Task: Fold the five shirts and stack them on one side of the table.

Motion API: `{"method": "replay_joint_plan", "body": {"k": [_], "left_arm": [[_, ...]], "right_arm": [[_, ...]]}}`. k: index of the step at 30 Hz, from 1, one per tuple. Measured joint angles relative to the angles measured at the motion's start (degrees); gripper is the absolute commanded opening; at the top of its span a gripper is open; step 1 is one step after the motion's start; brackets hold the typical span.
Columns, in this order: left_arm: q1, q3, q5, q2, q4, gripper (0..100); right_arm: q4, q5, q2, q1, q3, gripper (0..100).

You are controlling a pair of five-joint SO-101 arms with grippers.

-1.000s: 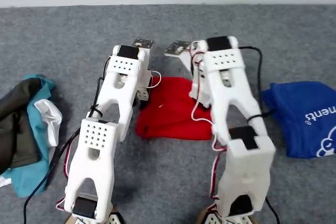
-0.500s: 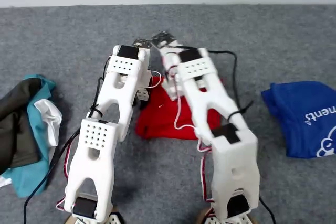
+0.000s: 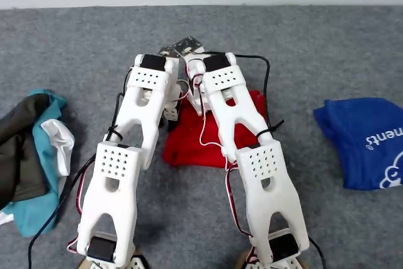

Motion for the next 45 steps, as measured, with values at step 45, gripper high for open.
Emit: {"method": "replay_joint_plan", "body": {"k": [45], "left_arm": [[0.2, 0.0, 0.0, 0.0, 0.0, 10]], "right_arm": [[10.6, 17.3, -56.4, 11.0, 65.8, 0.9]]}}
